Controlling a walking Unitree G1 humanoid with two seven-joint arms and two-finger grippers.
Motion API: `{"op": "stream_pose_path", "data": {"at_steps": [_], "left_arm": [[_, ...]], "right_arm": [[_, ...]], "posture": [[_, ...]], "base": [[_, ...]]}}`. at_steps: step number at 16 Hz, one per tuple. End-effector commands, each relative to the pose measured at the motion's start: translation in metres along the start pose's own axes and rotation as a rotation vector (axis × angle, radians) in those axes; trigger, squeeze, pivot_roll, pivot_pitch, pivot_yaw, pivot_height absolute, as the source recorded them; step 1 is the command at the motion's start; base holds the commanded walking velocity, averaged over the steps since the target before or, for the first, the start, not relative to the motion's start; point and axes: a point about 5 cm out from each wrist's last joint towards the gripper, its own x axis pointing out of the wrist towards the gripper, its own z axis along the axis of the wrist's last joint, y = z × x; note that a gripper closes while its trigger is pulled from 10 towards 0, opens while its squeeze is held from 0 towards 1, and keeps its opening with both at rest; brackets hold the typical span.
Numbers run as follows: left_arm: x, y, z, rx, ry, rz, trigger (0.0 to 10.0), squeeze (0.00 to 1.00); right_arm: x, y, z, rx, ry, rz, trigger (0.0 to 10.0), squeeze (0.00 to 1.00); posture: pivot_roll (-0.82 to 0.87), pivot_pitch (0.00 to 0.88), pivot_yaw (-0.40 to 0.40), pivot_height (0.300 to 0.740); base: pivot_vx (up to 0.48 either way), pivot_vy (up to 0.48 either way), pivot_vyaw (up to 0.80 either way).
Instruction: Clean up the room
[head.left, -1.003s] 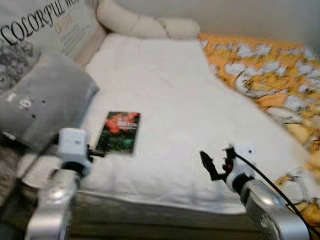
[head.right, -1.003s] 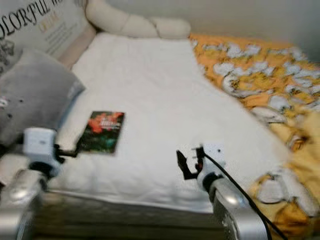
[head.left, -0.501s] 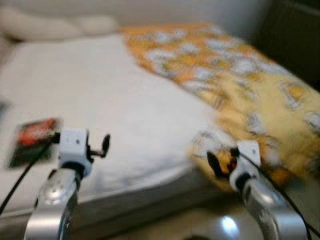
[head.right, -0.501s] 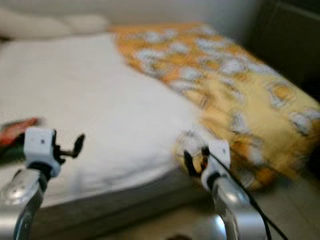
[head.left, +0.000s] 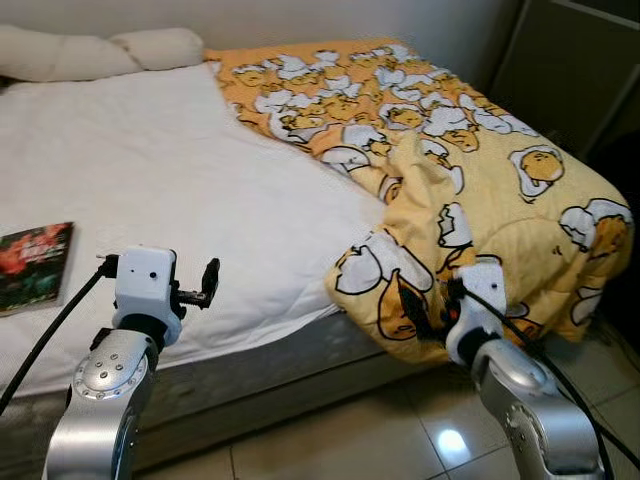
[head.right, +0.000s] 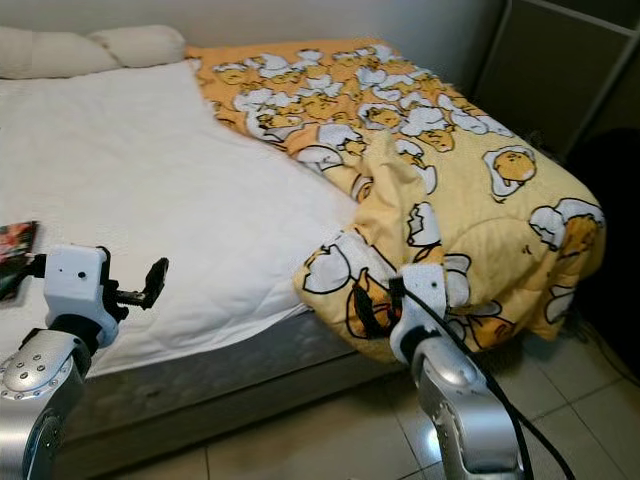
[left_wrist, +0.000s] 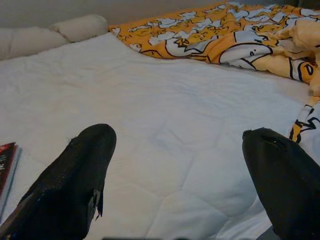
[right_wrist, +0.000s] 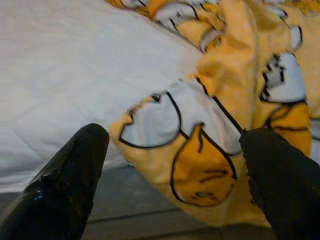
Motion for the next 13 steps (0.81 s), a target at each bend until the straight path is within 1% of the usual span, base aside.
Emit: {"op": "stream_pose_path", "data": {"at_steps": [1, 3, 6, 8, 13], "left_arm": [[0.0024, -0.0009, 0.0016, 0.009, -0.006, -0.014, 10.0, 0.87], [0.0029, -0.0025, 0.0009, 0.007, -0.005, -0.02, 10.0, 0.87], [0.005, -0.0051, 0.0, 0.004, -0.001, -0.029, 10.0, 0.87], [0.0059, -0.0059, -0.0007, 0.01, 0.003, -0.037, 10.0, 0.87], [0.0057, -0.0028, 0.0007, 0.013, 0.0, -0.04, 10.0, 0.87]], "right_arm": [[0.0015, 0.0002, 0.0014, -0.018, -0.004, 0.001, 10.0, 0.0], [0.0025, 0.0007, 0.002, -0.018, -0.002, 0.001, 10.0, 0.0], [0.0055, -0.0007, 0.0052, -0.015, -0.005, -0.005, 10.0, 0.0], [0.0064, -0.0019, 0.0062, -0.033, -0.009, -0.008, 10.0, 0.0], [0.0072, 0.0025, 0.0044, -0.028, -0.009, 0.001, 10.0, 0.0]], "posture": [[-0.06, 0.0, -0.016, 0.74], [-0.06, 0.0, -0.015, 0.74], [-0.07, 0.0, -0.01, 0.74], [-0.07, 0.0, -0.01, 0.74], [-0.06, 0.0, 0.0, 0.74]], "base": [[0.27, 0.0, 0.0], [0.281, 0.0, 0.0], [0.32, 0.0, -0.59], [0.324, 0.0, 0.0], [0.322, 0.0, 0.0]]}}
